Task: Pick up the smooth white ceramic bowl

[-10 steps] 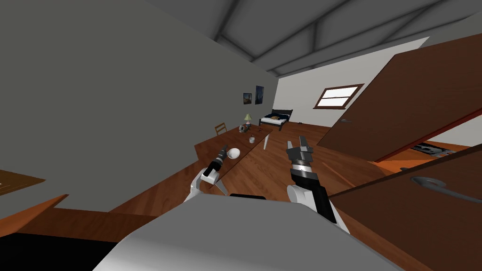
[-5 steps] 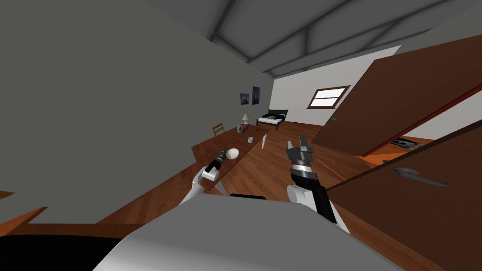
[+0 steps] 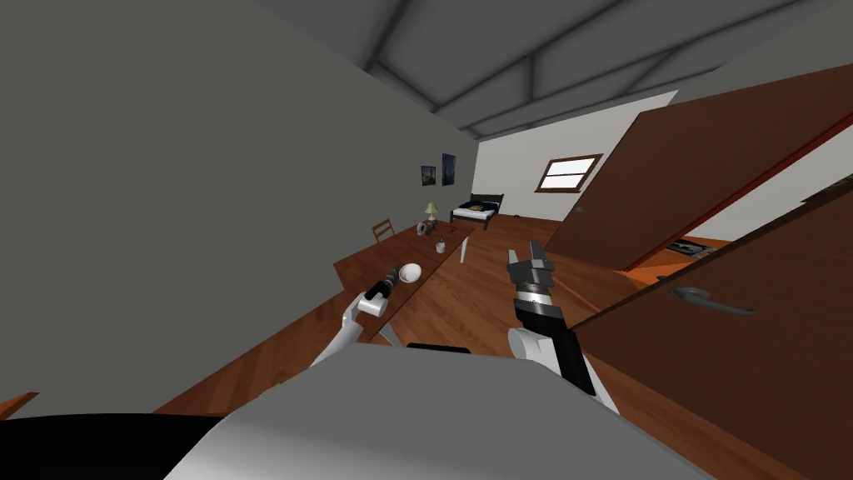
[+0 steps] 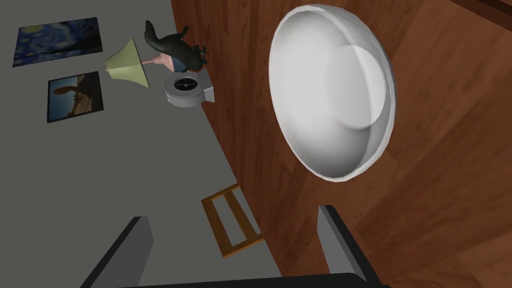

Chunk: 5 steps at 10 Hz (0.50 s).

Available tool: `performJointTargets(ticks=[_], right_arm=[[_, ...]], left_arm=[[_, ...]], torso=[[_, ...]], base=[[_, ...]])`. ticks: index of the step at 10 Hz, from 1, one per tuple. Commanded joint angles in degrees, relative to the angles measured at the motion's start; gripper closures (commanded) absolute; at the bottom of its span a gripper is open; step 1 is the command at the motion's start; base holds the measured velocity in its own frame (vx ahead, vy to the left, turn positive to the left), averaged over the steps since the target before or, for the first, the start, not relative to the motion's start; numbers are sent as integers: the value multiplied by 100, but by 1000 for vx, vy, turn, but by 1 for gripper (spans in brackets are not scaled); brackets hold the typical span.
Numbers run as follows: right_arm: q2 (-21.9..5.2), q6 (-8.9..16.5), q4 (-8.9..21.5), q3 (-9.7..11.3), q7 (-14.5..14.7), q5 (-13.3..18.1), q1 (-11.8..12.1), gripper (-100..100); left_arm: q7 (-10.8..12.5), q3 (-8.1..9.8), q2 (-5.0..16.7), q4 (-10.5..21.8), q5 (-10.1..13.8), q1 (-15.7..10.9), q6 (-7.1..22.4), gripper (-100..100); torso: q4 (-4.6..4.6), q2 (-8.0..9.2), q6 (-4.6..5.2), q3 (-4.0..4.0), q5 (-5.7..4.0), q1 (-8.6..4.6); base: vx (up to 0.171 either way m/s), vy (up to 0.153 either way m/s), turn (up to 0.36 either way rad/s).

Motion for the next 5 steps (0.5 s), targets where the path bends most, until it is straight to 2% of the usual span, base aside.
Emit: performJointTargets(ticks=[1,3,4,5], right_arm=[[0,0,0,0,0,0,0,0],[0,0,0,0,0,0,0,0],[0,0,0,0,0,0,0,0],[0,0,0,0,0,0,1,0]], left_arm=[[11,17,42,51,76,-48,158,-100],[9,80,88,389,307,-247,531,-100],[9,80,88,389,307,-247,593,-100],[7,110,108,550,421,-339,801,-100]], torso=[[0,0,0,0,0,0],[0,-2,0,-1,0,1],[-1,-5,0,-3,1,2],[-1,-4,-2,-2,0,0]], base=[[1,21,-50],[9,29,-121],[10,25,-73],[9,24,-109]])
